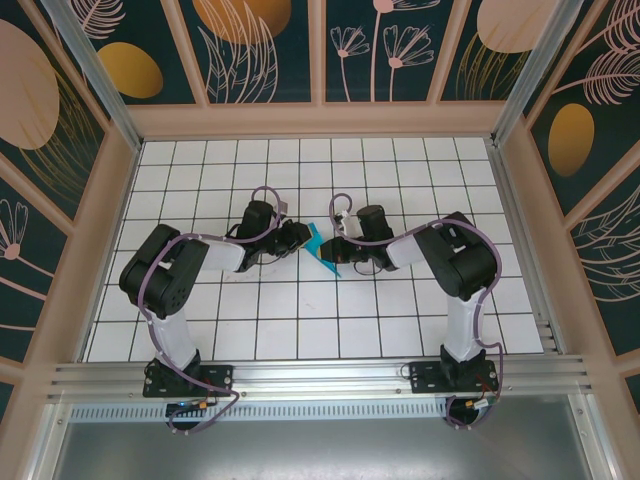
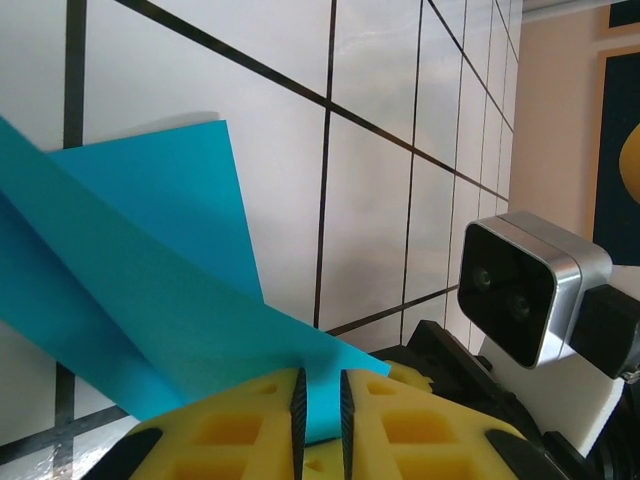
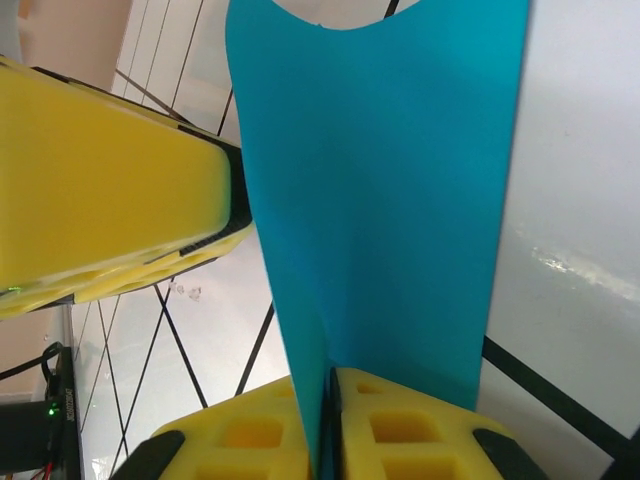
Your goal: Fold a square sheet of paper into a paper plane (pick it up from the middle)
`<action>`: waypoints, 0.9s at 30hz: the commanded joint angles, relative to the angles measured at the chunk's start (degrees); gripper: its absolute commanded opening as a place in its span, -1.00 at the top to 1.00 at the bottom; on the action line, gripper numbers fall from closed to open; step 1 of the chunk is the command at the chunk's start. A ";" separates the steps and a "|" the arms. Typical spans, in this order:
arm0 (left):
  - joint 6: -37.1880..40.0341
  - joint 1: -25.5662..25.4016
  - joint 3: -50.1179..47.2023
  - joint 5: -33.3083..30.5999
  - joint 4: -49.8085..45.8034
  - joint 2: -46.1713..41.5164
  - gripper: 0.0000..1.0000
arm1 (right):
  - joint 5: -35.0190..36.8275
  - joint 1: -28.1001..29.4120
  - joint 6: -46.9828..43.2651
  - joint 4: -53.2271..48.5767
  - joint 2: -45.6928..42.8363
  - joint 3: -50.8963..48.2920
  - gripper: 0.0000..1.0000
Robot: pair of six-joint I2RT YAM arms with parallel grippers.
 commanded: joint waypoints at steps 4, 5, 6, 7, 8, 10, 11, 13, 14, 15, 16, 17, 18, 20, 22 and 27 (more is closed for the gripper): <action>0.09 -0.46 -0.23 1.42 4.72 -0.05 0.61 | 0.33 -0.93 -0.80 -4.62 0.74 2.47 0.68; 0.08 -0.49 -0.15 1.50 4.96 -0.18 0.61 | 0.59 -0.93 -1.01 -5.11 0.79 2.57 0.69; 0.21 -0.48 -0.02 1.45 5.01 -0.39 0.61 | 1.07 -0.91 -1.34 -5.83 0.91 2.74 0.69; 0.43 -0.50 0.14 1.11 4.84 -0.38 0.61 | 1.43 -0.92 -1.65 -6.33 1.02 2.88 0.69; 0.69 -0.48 0.33 0.82 4.35 -0.28 0.62 | 1.65 -0.93 -1.89 -6.66 1.20 2.95 0.68; 1.01 -0.49 0.82 0.43 3.43 0.37 0.63 | 1.90 -0.84 -2.12 -7.15 1.29 3.13 0.68; 0.86 -0.49 0.86 0.30 3.17 0.80 0.64 | 2.21 -0.84 -2.17 -7.45 1.30 3.25 0.68; 0.71 -0.48 0.88 0.06 2.56 1.42 0.67 | 2.57 -0.66 -2.25 -8.03 1.20 3.61 0.67; 0.67 -0.49 0.80 -0.28 2.09 1.63 0.68 | 2.63 -0.66 -2.33 -8.24 1.06 3.79 0.66; 0.74 -0.46 0.69 -0.65 1.64 1.66 0.68 | 2.69 -0.66 -2.34 -8.48 0.94 3.90 0.64; 0.91 -0.48 0.76 -1.10 1.08 1.67 0.69 | 2.68 -0.58 -2.34 -8.61 0.81 4.12 0.62; 1.15 -0.46 0.85 -1.58 0.17 1.67 0.69 | 2.69 -0.57 -2.34 -8.86 0.64 4.32 0.61; 1.44 -0.47 1.04 -1.92 -0.54 1.75 0.70 | 2.69 -0.57 -2.26 -8.89 0.41 4.49 0.59; 1.73 -0.51 1.13 -2.50 -1.53 1.78 0.70 | 2.73 -0.57 -2.25 -9.10 -0.08 4.74 0.57; 1.70 -0.46 1.22 -2.64 -1.82 2.17 0.71 | 2.60 -0.57 -2.25 -9.41 -0.47 5.10 0.56; 1.85 -0.48 1.50 -2.85 -2.61 2.55 0.72 | 2.95 -0.57 -2.03 -10.01 -1.48 5.70 0.52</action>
